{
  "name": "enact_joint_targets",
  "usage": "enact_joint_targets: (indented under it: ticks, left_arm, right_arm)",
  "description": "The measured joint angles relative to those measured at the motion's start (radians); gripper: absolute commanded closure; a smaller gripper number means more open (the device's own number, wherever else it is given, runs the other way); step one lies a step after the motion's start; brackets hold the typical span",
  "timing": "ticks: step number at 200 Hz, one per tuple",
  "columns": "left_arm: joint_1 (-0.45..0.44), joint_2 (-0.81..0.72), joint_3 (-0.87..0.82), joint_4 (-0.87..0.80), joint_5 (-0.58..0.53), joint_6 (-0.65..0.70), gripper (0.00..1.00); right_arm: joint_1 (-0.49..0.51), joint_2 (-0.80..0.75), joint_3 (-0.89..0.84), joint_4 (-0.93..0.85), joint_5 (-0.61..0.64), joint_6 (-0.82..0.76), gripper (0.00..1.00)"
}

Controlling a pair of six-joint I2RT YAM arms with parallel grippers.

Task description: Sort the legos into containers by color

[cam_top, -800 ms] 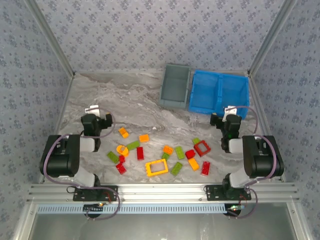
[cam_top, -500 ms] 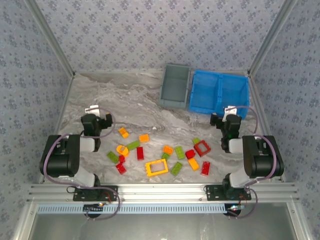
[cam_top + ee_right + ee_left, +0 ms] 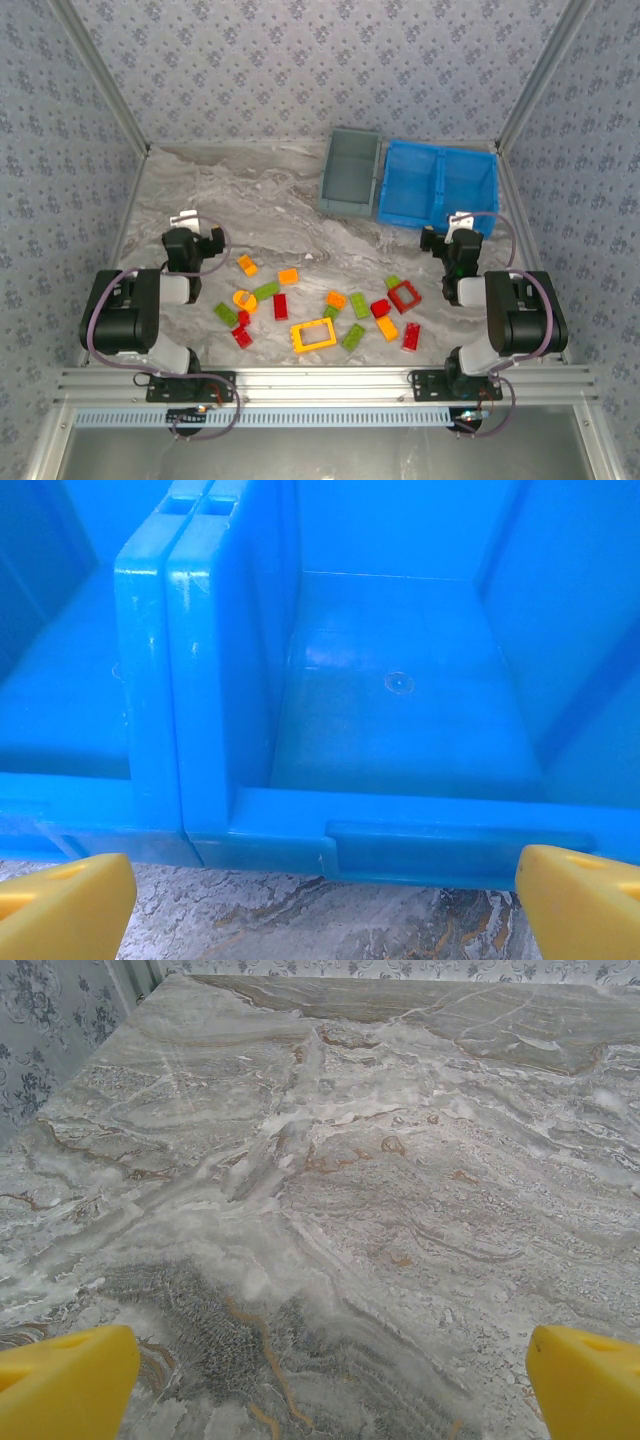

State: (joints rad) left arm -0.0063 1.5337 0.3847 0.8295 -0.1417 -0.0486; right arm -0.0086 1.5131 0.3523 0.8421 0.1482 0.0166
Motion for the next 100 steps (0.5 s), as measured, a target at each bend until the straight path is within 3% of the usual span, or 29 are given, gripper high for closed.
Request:
enact_joint_targets:
  ticks: [22,35,75,86,100]
  left_arm:
    - [-0.008,-0.059,0.011,-0.101,-0.006,0.012,0.01]
    - [-0.035,-0.177,0.039,-0.229,-0.019,0.024,0.01]
    - [-0.268,-0.605,0.293,-0.494,-0.079,0.058,0.01]
    - [-0.319,-0.670,0.425,-0.638,-0.120,-0.075,0.01]
    - [-0.307,-0.704,0.563,-0.811,-0.146,-0.248,0.01]
  right_arm:
    - [0.000,-0.009,0.006,-0.026,0.006,0.000,0.00]
    - [0.000,-0.081,0.048,-0.185,0.025,0.003,0.00]
    - [0.024,-0.435,0.424,-0.672,0.075,0.135,0.00]
    - [0.023,-0.463,0.586,-0.797,0.056,0.248,0.00]
    - [0.011,-0.458,0.722,-0.904,-0.002,0.334,0.00]
